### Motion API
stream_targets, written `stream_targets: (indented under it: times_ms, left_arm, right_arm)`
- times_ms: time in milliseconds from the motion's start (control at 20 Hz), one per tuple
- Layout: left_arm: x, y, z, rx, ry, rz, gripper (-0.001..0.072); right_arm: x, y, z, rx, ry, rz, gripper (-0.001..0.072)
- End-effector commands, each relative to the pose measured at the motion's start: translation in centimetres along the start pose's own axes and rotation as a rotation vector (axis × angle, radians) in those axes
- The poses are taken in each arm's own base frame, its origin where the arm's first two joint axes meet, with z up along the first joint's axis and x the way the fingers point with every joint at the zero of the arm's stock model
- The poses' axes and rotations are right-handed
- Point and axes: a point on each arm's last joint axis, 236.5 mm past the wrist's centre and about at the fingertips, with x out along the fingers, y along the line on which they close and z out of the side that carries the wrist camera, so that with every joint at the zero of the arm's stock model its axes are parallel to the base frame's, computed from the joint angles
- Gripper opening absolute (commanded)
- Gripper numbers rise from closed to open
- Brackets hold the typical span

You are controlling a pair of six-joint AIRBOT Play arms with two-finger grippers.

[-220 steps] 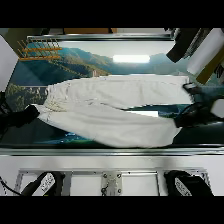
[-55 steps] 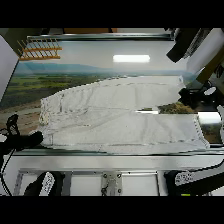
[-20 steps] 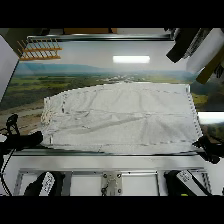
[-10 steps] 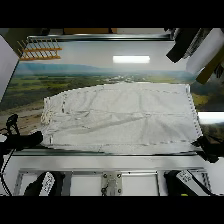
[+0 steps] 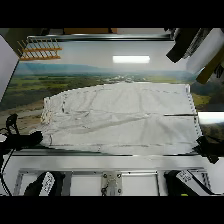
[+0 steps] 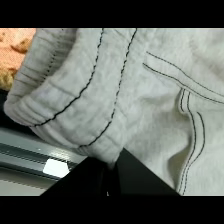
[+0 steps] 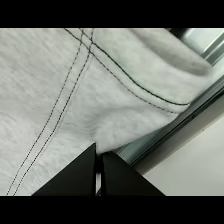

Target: Fold the clothes and pants, and hang the long-sleeved shirts on hangers.

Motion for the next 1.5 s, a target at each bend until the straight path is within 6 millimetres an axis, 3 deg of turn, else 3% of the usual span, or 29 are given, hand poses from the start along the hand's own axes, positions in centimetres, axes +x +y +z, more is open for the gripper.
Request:
stream_targets:
  times_ms: [0,250,450,600,1000,1150,1450]
  left_arm:
    - [-1.1,-0.2,0.7,0.011,-0.002,-0.003,0.0022]
    - [-6.5,-2.3,3.5,0.038,-0.014,-0.026,0.0022]
    - [-10.0,-5.6,6.5,0.083,-0.067,-0.033,0.0022]
    - [-10.5,-6.4,9.1,0.112,-0.054,0.009,0.0022]
    - [-6.1,-8.1,18.3,0.128,0.022,0.019,0.0022]
    - [-4.2,-8.8,21.2,0.112,0.029,-0.015,0.0022]
    - [-0.3,-11.0,24.9,0.090,0.061,-0.127,0.0022]
  right_arm:
    - [-2.9,-0.2,0.8,-0.116,-0.006,-0.083,0.0021]
    - [-9.0,3.5,4.1,-0.196,-0.139,-0.114,0.0020]
    - [-12.6,9.3,7.4,-0.287,-0.235,-0.098,0.0019]
    - [-13.5,13.6,10.0,-0.347,-0.253,-0.101,0.0020]
    - [-10.1,24.5,16.3,-0.418,-0.216,-0.067,0.0019]
    - [-8.1,27.3,17.9,-0.417,-0.215,-0.053,0.0019]
    - [-4.5,31.9,20.3,-0.425,-0.300,0.013,0.0020]
